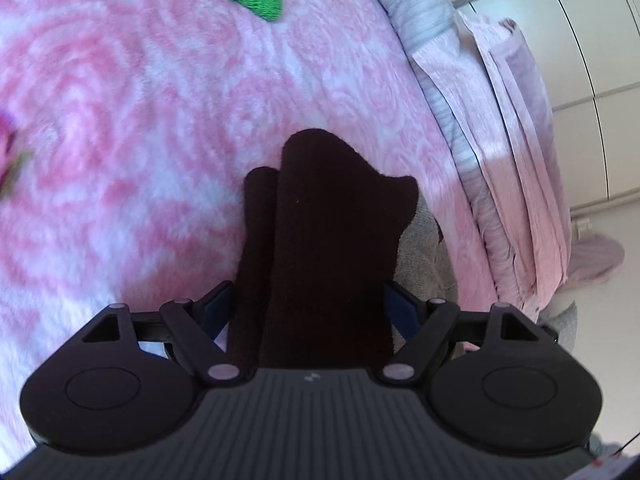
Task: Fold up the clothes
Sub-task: 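Carry the sweater bundle with the left gripper toward the clothes stack by the pillow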
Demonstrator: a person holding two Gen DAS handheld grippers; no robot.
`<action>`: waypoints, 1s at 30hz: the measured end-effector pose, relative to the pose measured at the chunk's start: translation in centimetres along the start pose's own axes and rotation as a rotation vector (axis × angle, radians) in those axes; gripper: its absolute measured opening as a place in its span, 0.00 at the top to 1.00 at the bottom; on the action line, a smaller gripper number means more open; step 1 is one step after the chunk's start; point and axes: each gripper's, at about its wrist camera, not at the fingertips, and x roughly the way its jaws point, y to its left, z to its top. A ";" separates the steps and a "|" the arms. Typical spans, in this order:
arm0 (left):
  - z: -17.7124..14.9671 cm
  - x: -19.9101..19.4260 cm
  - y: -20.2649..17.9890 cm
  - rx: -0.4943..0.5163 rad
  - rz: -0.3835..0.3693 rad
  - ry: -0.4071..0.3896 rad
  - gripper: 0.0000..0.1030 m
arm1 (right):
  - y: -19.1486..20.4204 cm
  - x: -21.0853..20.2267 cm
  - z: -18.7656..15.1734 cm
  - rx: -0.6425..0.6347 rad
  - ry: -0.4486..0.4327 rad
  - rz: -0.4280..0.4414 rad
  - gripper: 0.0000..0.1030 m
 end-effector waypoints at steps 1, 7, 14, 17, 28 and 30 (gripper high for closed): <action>0.1 0.2 0.0 0.005 -0.004 0.001 0.29 | 0.3 0.2 -0.1 -0.011 -0.001 -0.021 0.46; 0.9 1.0 -0.8 0.057 -0.009 -0.002 0.72 | 1.9 0.7 -2.6 0.027 -0.068 -0.087 0.82; 1.3 -1.5 -4.2 0.159 0.035 0.014 0.87 | 6.3 -5.1 -6.8 0.094 -0.251 -0.128 0.84; 1.1 -2.6 -7.2 0.249 0.026 0.048 0.88 | 8.6 -9.1 -9.8 0.138 -0.345 -0.155 0.84; -4.6 -5.3 -24.7 0.499 -0.163 0.207 0.88 | 11.3 -30.6 -25.5 0.345 -0.670 -0.214 0.84; -6.6 -5.3 -28.7 0.541 -0.191 0.229 0.88 | 10.9 -34.5 -28.2 0.362 -0.709 -0.218 0.84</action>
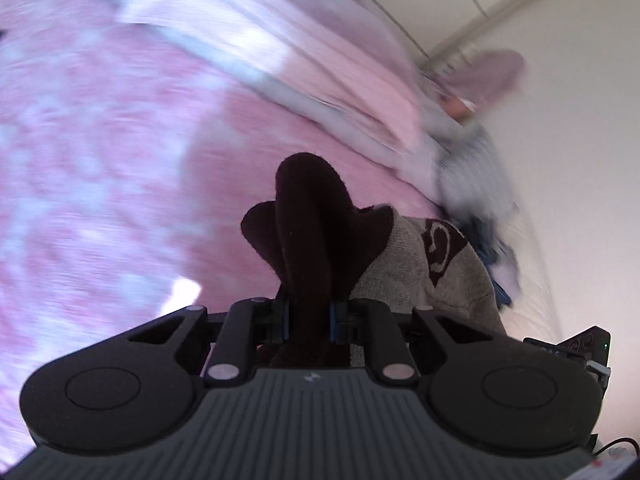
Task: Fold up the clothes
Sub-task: 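Carry the sweater bundle with the left gripper toward the clothes stack by the pillow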
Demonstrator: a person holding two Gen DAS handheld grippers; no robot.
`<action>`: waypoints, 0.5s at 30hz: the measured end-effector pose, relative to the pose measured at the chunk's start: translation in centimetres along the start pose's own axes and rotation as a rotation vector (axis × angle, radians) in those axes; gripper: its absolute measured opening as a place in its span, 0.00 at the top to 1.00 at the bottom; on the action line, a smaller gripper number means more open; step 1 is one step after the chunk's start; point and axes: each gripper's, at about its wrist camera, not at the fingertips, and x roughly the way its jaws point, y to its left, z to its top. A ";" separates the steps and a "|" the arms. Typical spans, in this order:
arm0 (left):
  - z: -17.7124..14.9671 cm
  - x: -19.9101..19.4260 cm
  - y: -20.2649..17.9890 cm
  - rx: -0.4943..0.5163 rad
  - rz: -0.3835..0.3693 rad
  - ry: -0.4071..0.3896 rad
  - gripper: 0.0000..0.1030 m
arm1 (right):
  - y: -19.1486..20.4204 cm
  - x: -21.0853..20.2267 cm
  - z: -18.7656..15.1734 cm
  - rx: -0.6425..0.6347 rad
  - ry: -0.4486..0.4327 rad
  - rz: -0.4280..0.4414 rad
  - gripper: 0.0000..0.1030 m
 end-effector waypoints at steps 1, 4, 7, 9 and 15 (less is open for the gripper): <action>0.1 0.5 -2.2 0.017 -0.013 0.003 0.88 | -1.0 -2.3 0.7 0.010 -0.013 -0.005 0.84; -0.2 2.3 -8.6 0.029 -0.049 0.011 0.88 | -3.8 -8.6 3.1 0.014 -0.050 -0.024 0.84; -0.5 4.5 -14.6 0.041 -0.097 0.016 0.88 | -6.3 -14.5 5.5 0.015 -0.100 -0.049 0.84; -0.4 6.2 -18.2 0.042 -0.127 0.032 0.88 | -7.8 -18.2 6.9 0.024 -0.137 -0.074 0.84; 1.9 11.3 -28.7 0.128 -0.213 0.089 0.88 | -10.8 -26.2 9.4 0.088 -0.294 -0.103 0.84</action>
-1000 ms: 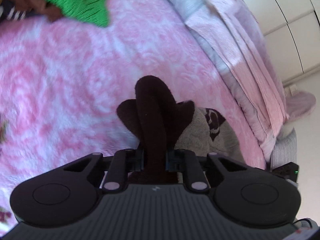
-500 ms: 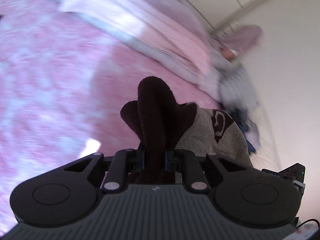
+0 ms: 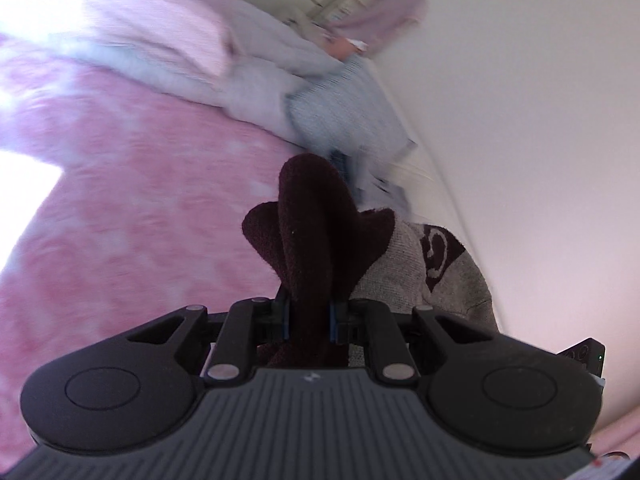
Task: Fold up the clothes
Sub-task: 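Carry the sweater bundle with the left gripper toward the clothes stack by the pillow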
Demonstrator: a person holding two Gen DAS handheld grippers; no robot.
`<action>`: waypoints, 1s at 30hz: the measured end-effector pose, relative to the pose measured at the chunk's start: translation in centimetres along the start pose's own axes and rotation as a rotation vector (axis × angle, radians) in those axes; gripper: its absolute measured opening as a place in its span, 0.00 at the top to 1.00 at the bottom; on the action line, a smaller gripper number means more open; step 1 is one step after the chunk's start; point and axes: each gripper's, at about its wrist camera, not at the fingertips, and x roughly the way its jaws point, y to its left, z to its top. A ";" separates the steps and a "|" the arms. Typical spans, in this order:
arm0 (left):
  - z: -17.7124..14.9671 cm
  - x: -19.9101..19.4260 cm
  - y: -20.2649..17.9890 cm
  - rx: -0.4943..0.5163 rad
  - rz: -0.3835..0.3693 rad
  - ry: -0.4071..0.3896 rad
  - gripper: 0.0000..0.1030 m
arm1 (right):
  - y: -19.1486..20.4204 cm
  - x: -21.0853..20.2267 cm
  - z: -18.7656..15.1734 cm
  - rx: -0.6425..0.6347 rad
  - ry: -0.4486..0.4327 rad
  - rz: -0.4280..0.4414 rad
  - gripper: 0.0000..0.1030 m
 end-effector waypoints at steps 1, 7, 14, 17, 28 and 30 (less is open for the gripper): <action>0.9 1.2 -1.2 0.024 -0.016 0.013 0.88 | -0.5 -0.9 0.7 0.018 -0.030 -0.008 0.84; 5.2 8.7 -8.1 0.143 -0.097 0.081 0.88 | -3.8 -4.0 5.9 0.088 -0.139 -0.032 0.84; 9.7 17.4 -14.7 0.198 -0.115 0.076 0.88 | -8.2 -3.1 17.0 0.084 -0.167 -0.031 0.84; 11.5 22.2 -16.9 0.190 -0.096 0.038 0.88 | -10.5 -1.1 23.9 0.060 -0.130 -0.011 0.84; 19.3 37.9 -25.3 0.149 0.024 -0.105 0.88 | -17.6 7.4 45.2 -0.020 -0.057 0.028 0.84; 20.6 40.2 -25.7 0.148 0.047 -0.109 0.88 | -19.3 9.3 46.8 -0.003 -0.034 0.028 0.84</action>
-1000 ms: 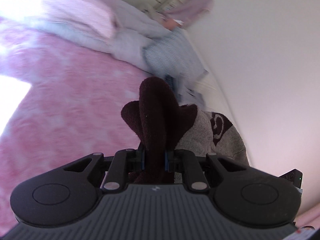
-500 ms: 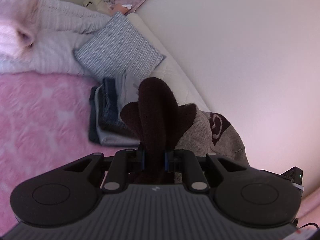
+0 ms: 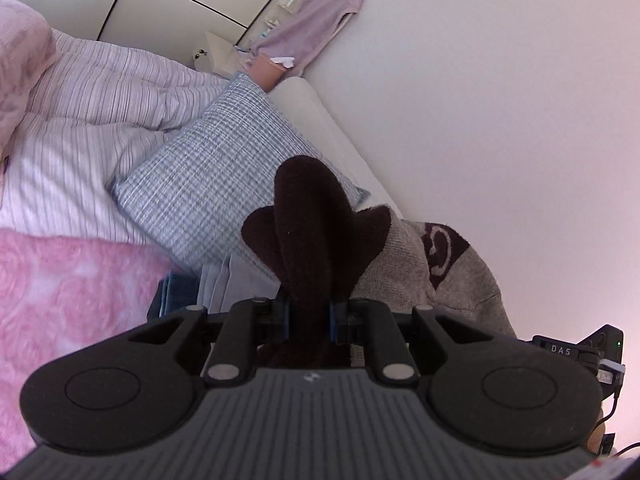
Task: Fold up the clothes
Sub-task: 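Carry the sweater bundle with the left gripper toward the clothes stack by the pillow, then lower the sweater onto the folded clothes stack and open the left gripper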
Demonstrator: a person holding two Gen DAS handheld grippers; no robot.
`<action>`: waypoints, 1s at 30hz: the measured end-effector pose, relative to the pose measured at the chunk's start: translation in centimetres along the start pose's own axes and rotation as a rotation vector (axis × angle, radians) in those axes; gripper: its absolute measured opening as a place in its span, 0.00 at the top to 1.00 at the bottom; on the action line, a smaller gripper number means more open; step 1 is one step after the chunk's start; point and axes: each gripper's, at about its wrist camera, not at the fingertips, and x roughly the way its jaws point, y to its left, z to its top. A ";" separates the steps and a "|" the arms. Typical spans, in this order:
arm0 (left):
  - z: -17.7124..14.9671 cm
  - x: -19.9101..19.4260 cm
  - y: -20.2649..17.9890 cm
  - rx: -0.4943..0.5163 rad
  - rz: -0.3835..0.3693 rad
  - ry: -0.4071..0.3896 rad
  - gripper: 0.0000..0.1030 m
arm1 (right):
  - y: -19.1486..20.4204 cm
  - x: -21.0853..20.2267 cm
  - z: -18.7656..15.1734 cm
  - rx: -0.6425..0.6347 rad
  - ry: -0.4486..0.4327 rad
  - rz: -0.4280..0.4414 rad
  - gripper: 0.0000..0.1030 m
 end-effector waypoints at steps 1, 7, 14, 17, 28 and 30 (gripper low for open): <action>0.4 1.2 -0.1 0.003 0.016 0.005 0.88 | -0.9 0.9 0.4 0.011 0.013 -0.003 0.84; 1.3 7.1 1.2 -0.005 0.091 0.077 0.88 | -5.9 4.8 0.4 0.095 0.081 -0.033 0.84; -0.2 11.2 4.0 -0.010 0.144 0.162 0.87 | -9.1 8.5 -0.9 0.079 0.155 -0.156 0.75; -1.4 13.3 5.9 -0.025 0.231 0.175 0.76 | -9.0 9.4 -1.6 -0.034 0.137 -0.307 0.57; 1.0 12.8 7.4 0.050 0.222 0.123 0.52 | -4.8 9.4 -1.6 -0.319 -0.017 -0.362 0.47; 0.9 14.0 6.9 0.081 0.225 0.144 0.45 | -4.7 10.5 -2.1 -0.372 -0.012 -0.340 0.76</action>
